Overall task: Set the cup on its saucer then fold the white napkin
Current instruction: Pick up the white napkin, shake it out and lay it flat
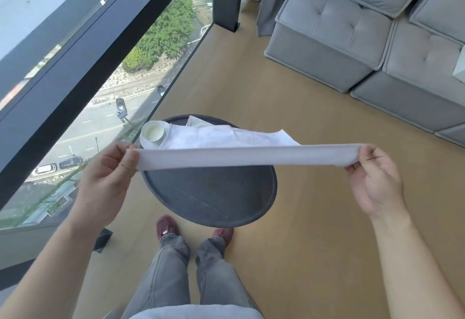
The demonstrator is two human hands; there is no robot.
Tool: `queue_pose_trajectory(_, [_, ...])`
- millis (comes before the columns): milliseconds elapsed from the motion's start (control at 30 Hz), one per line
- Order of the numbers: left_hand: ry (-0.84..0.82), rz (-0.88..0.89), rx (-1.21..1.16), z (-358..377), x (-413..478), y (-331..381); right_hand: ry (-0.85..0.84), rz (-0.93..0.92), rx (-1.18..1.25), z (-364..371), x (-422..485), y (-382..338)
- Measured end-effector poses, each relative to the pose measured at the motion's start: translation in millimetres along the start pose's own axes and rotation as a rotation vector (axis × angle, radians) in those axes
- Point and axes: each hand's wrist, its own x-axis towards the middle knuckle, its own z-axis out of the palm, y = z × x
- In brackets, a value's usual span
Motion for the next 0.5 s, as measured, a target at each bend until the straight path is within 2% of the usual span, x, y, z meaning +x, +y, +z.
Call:
queue_pose_trajectory(300, [0.096,-0.387,0.143,-49.3,-59.1,-152.1,0.126,0.309,-0.208,-23.7,-28.6,166.8])
queue_pose_trajectory(500, [0.206,-0.545,0.214,-62.4,-56.4,-204.0,0.177,0.422,-0.333,-16.7,-27.4,227.6])
